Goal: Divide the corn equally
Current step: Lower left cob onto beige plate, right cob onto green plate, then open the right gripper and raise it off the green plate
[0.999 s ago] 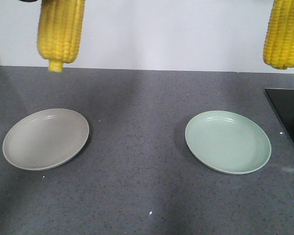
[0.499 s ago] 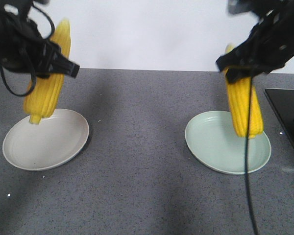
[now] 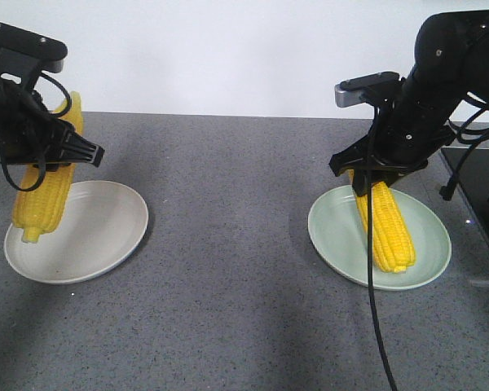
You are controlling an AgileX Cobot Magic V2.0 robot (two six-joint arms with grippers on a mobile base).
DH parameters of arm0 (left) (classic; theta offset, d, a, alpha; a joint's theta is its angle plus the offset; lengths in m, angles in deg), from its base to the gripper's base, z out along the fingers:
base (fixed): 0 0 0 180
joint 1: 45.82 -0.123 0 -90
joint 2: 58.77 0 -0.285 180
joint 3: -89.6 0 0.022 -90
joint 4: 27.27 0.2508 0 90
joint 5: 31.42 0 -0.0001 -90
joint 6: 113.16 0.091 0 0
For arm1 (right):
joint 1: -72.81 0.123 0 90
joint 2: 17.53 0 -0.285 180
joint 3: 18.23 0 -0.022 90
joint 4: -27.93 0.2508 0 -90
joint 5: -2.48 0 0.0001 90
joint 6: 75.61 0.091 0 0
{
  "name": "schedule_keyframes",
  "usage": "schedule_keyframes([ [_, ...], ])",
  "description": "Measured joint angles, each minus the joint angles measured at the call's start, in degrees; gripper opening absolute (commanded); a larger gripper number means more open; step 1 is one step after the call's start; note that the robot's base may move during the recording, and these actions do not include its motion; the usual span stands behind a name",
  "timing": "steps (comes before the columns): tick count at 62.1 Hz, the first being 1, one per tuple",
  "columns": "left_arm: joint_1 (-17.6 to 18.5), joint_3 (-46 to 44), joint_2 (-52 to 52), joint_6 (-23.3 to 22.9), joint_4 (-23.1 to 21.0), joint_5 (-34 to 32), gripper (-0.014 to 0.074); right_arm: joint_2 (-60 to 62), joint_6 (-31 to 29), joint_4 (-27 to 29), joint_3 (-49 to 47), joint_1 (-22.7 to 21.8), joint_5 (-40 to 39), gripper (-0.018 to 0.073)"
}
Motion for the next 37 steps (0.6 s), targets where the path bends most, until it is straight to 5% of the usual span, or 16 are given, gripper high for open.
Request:
schedule_keyframes([
  [37, -0.5, 0.0, -1.2, 0.0, 0.0, 0.1, 0.0002, -1.8, -1.2, 0.8, 0.0, 0.0, -0.3, 0.0581],
])
